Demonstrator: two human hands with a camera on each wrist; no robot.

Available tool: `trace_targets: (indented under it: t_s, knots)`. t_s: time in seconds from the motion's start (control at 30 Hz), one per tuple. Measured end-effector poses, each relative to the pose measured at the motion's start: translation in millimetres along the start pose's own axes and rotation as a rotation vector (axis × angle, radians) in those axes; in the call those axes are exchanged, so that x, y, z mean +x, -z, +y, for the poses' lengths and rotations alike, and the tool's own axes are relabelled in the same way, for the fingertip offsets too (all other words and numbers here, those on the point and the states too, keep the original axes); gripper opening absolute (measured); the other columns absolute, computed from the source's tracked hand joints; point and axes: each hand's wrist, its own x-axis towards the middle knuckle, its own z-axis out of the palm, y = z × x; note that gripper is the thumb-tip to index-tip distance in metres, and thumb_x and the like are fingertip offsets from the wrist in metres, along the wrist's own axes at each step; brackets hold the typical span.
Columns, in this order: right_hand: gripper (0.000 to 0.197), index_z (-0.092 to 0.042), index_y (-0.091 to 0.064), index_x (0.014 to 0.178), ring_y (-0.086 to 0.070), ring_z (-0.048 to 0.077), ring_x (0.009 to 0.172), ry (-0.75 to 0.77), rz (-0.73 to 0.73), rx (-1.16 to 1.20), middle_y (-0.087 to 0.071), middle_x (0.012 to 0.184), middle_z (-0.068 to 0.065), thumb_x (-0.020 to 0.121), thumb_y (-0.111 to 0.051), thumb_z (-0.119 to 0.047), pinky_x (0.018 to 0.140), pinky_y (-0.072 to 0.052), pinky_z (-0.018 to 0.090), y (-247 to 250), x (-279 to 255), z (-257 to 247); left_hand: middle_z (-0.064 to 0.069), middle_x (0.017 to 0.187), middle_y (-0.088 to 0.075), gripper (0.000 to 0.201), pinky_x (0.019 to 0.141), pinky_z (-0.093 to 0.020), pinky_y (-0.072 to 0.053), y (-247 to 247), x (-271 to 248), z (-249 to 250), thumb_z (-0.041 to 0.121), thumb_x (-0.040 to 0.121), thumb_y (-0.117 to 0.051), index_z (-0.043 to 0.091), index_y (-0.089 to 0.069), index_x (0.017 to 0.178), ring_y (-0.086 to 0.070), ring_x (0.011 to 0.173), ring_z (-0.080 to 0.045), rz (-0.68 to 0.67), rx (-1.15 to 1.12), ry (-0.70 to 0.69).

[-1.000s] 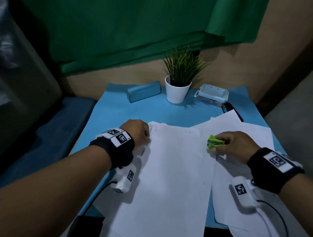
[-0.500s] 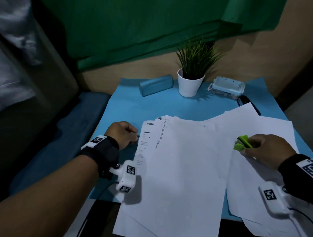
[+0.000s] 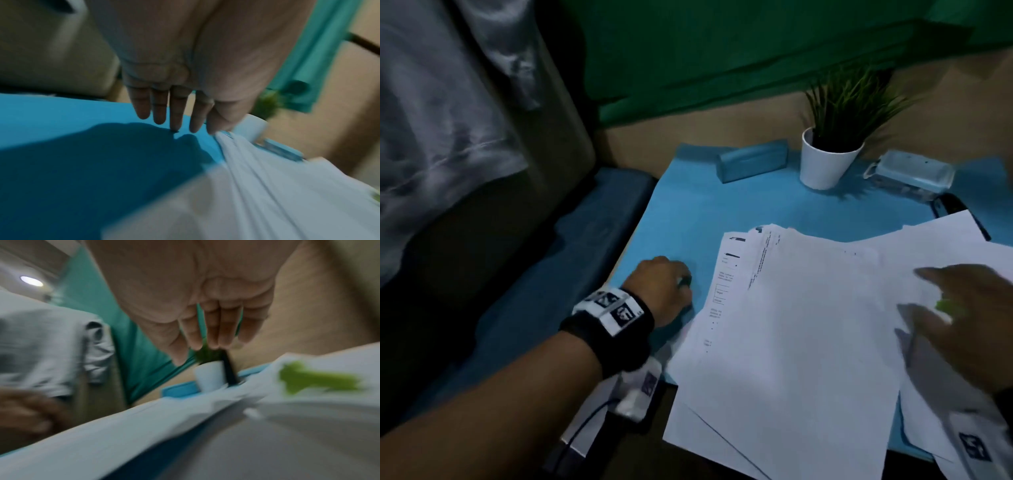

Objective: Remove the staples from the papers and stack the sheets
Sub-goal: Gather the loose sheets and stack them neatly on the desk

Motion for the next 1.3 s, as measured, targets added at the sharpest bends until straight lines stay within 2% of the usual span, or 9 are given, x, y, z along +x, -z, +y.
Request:
trace_targets:
  t_s: [0.1,0.2,0.3,0.57,0.7,0.9,1.13,1.23,1.3]
  knots:
    - [0.065,-0.019,-0.065,0.124,-0.060,0.025,0.108,0.080,-0.188,-0.007,-0.066,0.117,0.009,0.075,-0.063,-0.061,0.095,-0.037,0.026,28.8,-3.8,-116.1,-0.008,0.111,-0.056,0.032,0.084,-0.040,-0.050,-19.6,-43.6,41.3,0.035,0.081,-0.051,0.016,-0.065,0.102,-0.057,0.107,-0.034,-0.105,0.098,-0.048]
    - [0.112,-0.042,-0.027,0.148,-0.025,0.019,0.145,0.085,-0.422,-0.131,-0.026,0.158,0.003,0.050,-0.012,-0.095,0.113,-0.022,0.025,27.5,-9.6,-142.1,-0.005,0.113,-0.052,0.035,0.088,-0.040,-0.047,-35.0,-81.8,64.6,0.041,0.080,-0.046,0.021,-0.053,0.109,-0.052,0.109,-0.032,-0.164,-0.075,-0.104]
    - [0.135,-0.047,-0.014,0.149,-0.007,0.017,0.150,0.057,-0.490,-0.162,-0.007,0.163,-0.002,0.030,0.017,-0.101,0.118,-0.019,0.031,18.4,-7.4,-132.6,0.001,0.122,-0.057,0.043,0.097,-0.030,-0.045,-43.2,-91.1,69.1,0.035,0.087,-0.049,0.028,-0.052,0.129,-0.054,0.113,-0.020,-0.149,-0.454,-0.185]
    - [0.105,-0.048,-0.009,0.151,-0.001,0.018,0.151,-0.004,-0.462,-0.127,-0.001,0.164,-0.004,0.053,-0.007,-0.085,0.118,-0.021,0.040,13.6,-7.7,-127.8,-0.005,0.118,-0.065,0.039,0.106,-0.025,-0.040,-56.3,-56.6,76.1,0.034,0.085,-0.050,0.021,-0.074,0.113,-0.057,0.116,-0.025,0.189,-0.570,-0.199]
    - [0.105,-0.048,-0.007,0.150,0.003,0.016,0.150,-0.021,-0.447,-0.124,0.004,0.163,-0.006,0.052,-0.006,-0.086,0.118,-0.020,0.041,7.7,-8.0,-126.1,-0.009,0.139,-0.042,0.052,0.104,-0.027,-0.036,-45.9,-35.6,77.6,0.029,0.090,-0.057,0.021,-0.049,0.142,-0.043,0.129,-0.030,0.057,-0.419,0.035]
    - [0.090,-0.048,-0.006,0.150,0.005,0.016,0.150,-0.035,-0.460,-0.084,0.007,0.163,-0.006,0.072,-0.031,-0.086,0.119,-0.019,0.042,9.1,-7.7,-126.5,-0.008,0.113,-0.056,0.037,0.077,-0.037,-0.046,-44.1,-17.3,89.8,0.048,0.090,-0.055,0.018,-0.043,0.108,-0.061,0.100,-0.033,-0.025,-0.237,0.176]
    - [0.099,-0.045,-0.006,0.151,0.003,0.021,0.150,-0.052,-0.479,-0.062,0.006,0.164,-0.001,0.064,-0.024,-0.087,0.119,-0.016,0.047,2.3,-2.6,-124.1,-0.016,0.098,-0.073,0.049,0.075,-0.036,-0.059,-16.2,8.0,87.6,0.058,0.080,-0.066,0.010,-0.073,0.090,-0.071,0.078,-0.031,-0.428,-1.387,0.346]
    - [0.086,-0.043,-0.008,0.151,0.003,0.025,0.150,-0.034,-0.486,-0.066,0.005,0.164,0.001,0.079,-0.043,-0.075,0.118,-0.014,0.049,-0.9,5.2,-133.2,-0.014,0.110,-0.074,0.060,0.090,-0.046,-0.059,-16.9,22.5,89.6,0.039,0.056,-0.091,0.009,-0.074,0.104,-0.075,0.090,-0.030,-0.426,-0.931,0.234]
    - [0.084,-0.042,-0.011,0.150,0.001,0.027,0.150,-0.009,-0.495,-0.046,0.003,0.164,0.001,0.081,-0.047,-0.072,0.118,-0.014,0.051,1.3,12.7,-140.9,-0.010,0.100,-0.076,0.038,0.078,-0.033,-0.059,-16.1,26.3,99.6,0.023,0.065,-0.087,0.007,-0.074,0.096,-0.073,0.088,-0.026,-0.288,-0.428,0.119]
